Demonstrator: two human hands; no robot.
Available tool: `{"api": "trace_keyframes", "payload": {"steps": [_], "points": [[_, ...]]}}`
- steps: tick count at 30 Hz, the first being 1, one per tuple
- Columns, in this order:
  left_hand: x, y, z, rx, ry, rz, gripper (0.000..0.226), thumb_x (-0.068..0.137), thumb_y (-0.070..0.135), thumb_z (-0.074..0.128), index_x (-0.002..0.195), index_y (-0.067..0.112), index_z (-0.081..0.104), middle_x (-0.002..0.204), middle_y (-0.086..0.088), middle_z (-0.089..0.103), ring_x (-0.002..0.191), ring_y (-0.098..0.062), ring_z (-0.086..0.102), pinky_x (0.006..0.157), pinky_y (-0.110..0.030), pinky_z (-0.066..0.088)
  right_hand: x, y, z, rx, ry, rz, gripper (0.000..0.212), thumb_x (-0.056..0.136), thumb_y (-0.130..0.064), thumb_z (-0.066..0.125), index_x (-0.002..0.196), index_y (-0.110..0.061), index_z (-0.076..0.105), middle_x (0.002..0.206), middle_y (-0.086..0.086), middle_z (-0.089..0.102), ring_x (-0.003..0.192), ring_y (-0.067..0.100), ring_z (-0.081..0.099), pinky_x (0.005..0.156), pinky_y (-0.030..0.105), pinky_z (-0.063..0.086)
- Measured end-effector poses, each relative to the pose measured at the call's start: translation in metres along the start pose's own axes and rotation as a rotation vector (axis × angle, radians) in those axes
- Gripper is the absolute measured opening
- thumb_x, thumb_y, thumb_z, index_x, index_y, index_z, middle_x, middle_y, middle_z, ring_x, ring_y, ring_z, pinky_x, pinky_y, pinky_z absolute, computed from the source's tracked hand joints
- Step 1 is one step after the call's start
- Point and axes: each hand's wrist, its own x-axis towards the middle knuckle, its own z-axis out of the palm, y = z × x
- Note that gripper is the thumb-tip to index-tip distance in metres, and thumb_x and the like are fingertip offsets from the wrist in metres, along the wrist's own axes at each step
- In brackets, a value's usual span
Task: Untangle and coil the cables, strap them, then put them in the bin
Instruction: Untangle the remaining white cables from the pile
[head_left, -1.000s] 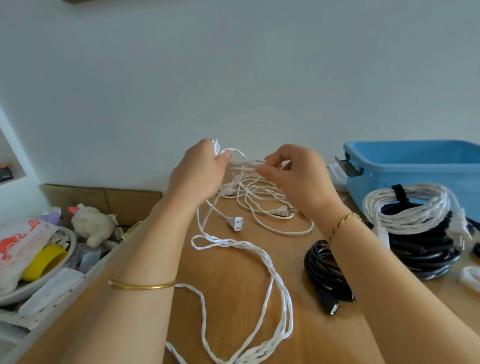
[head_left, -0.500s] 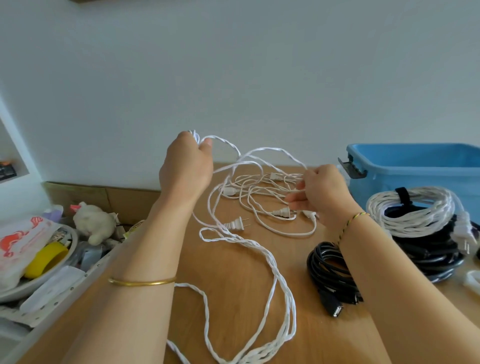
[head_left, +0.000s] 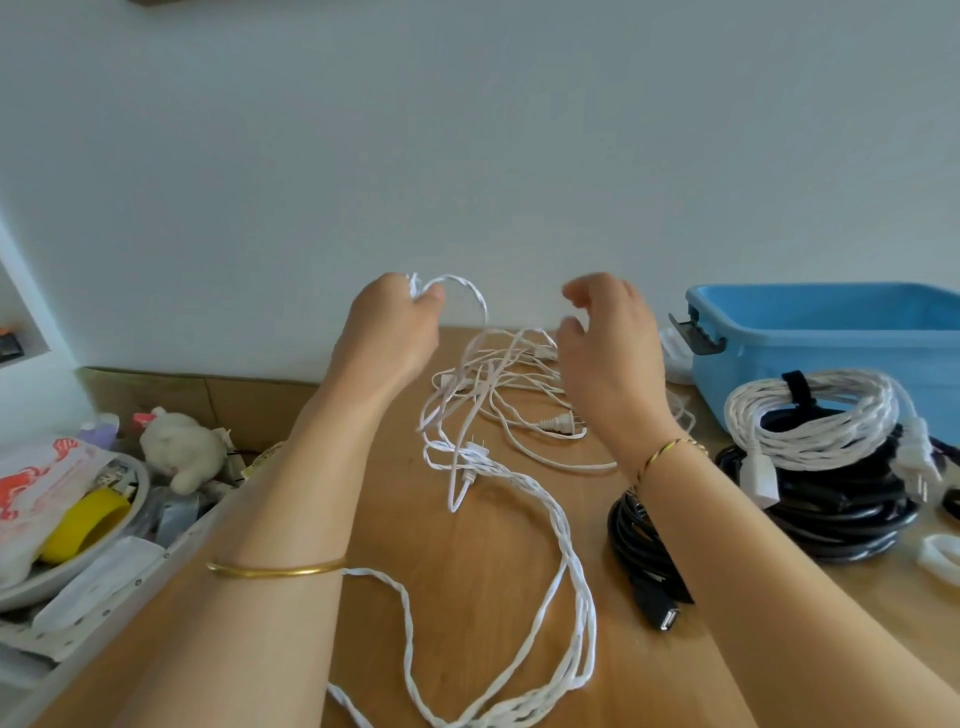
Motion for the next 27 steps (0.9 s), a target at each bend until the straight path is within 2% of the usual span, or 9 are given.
{"api": "trace_keyframes", "payload": {"steps": [2,5,7,9,13,16,21,24,27], "points": [[-0.003,0.005,0.002,-0.015,-0.061,0.039,0.028,0.093,0.028,0.045,0.070,0.012,0.047,0.068,-0.013,0.051,0.060,-0.025,0.048,0.071,-0.050,0.051,-0.002,-0.015,-0.003,0.160,-0.013,-0.125,0.030,0.092,-0.018,0.052,0.122,-0.012,0.054,0.115,0.001,0.060,0.109,0.015,0.054,0.091,0.026,0.041],[-0.008,0.013,0.006,-0.066,-0.125,0.098,0.030,0.090,0.025,0.048,0.072,0.002,0.053,0.062,-0.011,0.045,0.057,-0.021,0.043,0.062,-0.047,0.047,-0.007,-0.020,0.002,0.183,-0.230,-0.091,0.031,0.088,-0.023,0.059,0.119,-0.018,0.055,0.100,-0.006,0.062,0.093,0.010,0.058,0.079,0.025,0.045],[-0.012,0.017,0.006,-0.081,-0.149,0.115,0.033,0.089,0.026,0.050,0.082,-0.005,0.059,0.057,-0.006,0.043,0.054,-0.020,0.041,0.057,-0.041,0.041,-0.005,-0.012,0.005,0.089,-0.211,-0.110,0.017,0.087,-0.013,0.056,0.102,-0.018,0.062,0.087,-0.007,0.062,0.083,0.012,0.058,0.072,0.023,0.045],[-0.015,0.019,0.003,-0.114,-0.219,0.084,0.028,0.090,0.024,0.051,0.080,0.001,0.064,0.044,0.004,0.039,0.044,-0.017,0.038,0.054,-0.030,0.038,0.000,-0.004,0.004,0.156,-0.130,-0.073,0.014,0.089,-0.010,0.054,0.091,-0.016,0.066,0.079,-0.006,0.062,0.073,0.011,0.055,0.063,0.017,0.040],[-0.022,0.027,-0.004,-0.636,-0.639,-0.138,0.022,0.091,0.013,0.046,0.072,0.007,0.056,0.035,0.007,0.027,0.033,-0.009,0.024,0.043,-0.022,0.031,0.006,0.003,0.001,0.230,-0.115,-0.013,0.017,0.089,-0.011,0.055,0.074,-0.018,0.061,0.060,-0.010,0.050,0.055,0.005,0.043,0.050,0.012,0.029],[-0.019,0.026,-0.004,-1.085,-0.896,-0.336,0.017,0.083,0.018,0.045,0.069,0.010,0.050,0.029,0.008,0.026,0.032,-0.006,0.017,0.036,-0.015,0.029,0.001,0.001,0.007,0.193,-0.171,-0.019,0.036,0.085,-0.007,0.053,0.054,-0.020,0.040,0.048,-0.007,0.034,0.048,0.010,0.030,0.044,0.017,0.026],[-0.007,0.008,-0.003,-1.659,-1.205,-0.508,0.021,0.088,0.012,0.050,0.081,-0.004,0.063,0.035,-0.003,0.046,0.041,-0.008,0.026,0.047,-0.025,0.046,-0.003,-0.001,0.010,0.199,-0.297,-0.011,0.031,0.084,-0.015,0.055,0.056,-0.016,0.041,0.048,-0.007,0.037,0.047,0.009,0.029,0.047,0.023,0.023],[-0.004,0.006,-0.003,-1.802,-1.135,-0.497,0.031,0.093,0.017,0.044,0.083,-0.006,0.063,0.036,-0.005,0.046,0.039,-0.014,0.031,0.054,-0.028,0.050,-0.005,-0.001,0.009,0.213,-0.347,-0.026,0.025,0.082,-0.015,0.056,0.061,-0.005,0.049,0.052,0.000,0.047,0.051,0.012,0.036,0.051,0.026,0.029],[-0.005,0.009,-0.009,-1.908,-0.778,-0.406,0.034,0.094,0.022,0.041,0.090,-0.003,0.063,0.039,0.003,0.040,0.037,-0.011,0.036,0.065,-0.027,0.057,-0.007,-0.001,0.008,0.227,-0.434,-0.030,0.015,0.080,-0.014,0.060,0.066,-0.007,0.061,0.045,-0.008,0.044,0.042,0.004,0.035,0.049,0.022,0.032]]}}
